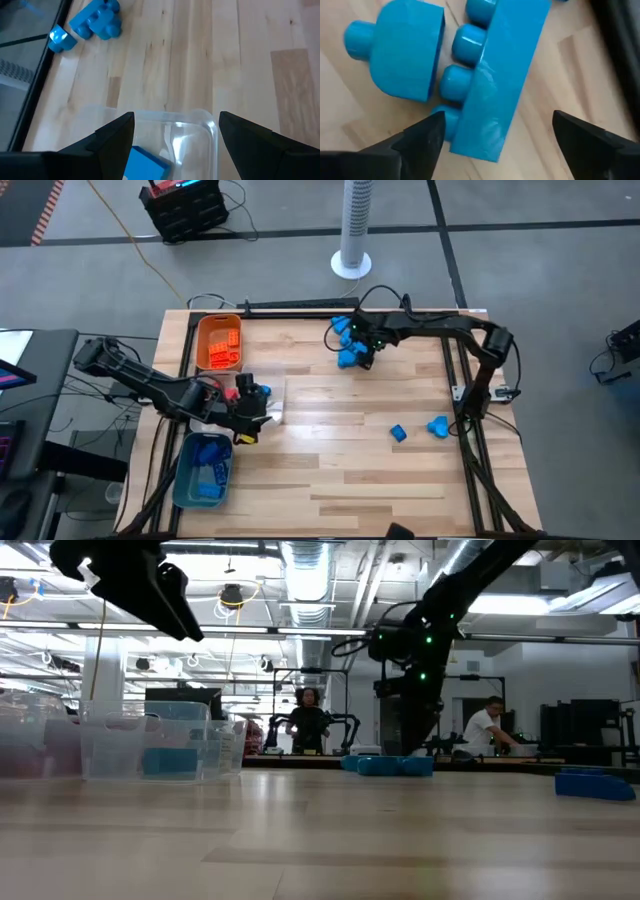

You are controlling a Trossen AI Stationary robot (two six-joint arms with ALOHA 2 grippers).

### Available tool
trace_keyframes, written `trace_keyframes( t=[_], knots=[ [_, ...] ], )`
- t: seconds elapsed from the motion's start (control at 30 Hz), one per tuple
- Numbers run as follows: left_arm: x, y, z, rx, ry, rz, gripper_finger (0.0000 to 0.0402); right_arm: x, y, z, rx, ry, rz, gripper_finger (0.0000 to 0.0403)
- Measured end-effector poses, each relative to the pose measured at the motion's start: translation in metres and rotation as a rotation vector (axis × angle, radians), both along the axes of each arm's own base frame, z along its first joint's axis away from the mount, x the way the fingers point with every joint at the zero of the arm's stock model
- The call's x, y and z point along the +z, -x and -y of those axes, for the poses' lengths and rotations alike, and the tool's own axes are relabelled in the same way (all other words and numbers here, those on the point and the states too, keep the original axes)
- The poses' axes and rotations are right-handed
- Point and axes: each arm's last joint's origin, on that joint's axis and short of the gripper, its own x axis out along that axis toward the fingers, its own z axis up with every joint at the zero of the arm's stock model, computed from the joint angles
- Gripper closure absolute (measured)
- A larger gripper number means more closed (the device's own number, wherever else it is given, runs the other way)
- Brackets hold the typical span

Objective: Sort blocks
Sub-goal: Put the light blue game piece into the right transparent bin

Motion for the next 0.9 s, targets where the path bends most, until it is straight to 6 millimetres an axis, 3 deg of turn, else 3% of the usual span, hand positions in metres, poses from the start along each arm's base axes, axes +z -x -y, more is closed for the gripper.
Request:
trace_keyframes(
  t=[0.37,0.9],
  knots=[
    [-0.001,0.001,-0.001,-0.003,-0.009,-0.016,0.0116,-0.035,-0.006,0.013,0.010,-0.156,0.040,0.0022],
    [-0.003,0.004,-0.002,0.007,-0.015,-0.049,0.0116,-0.038,-0.016,0.008,0.125,-0.094,0.026,0.0069]
  ],
)
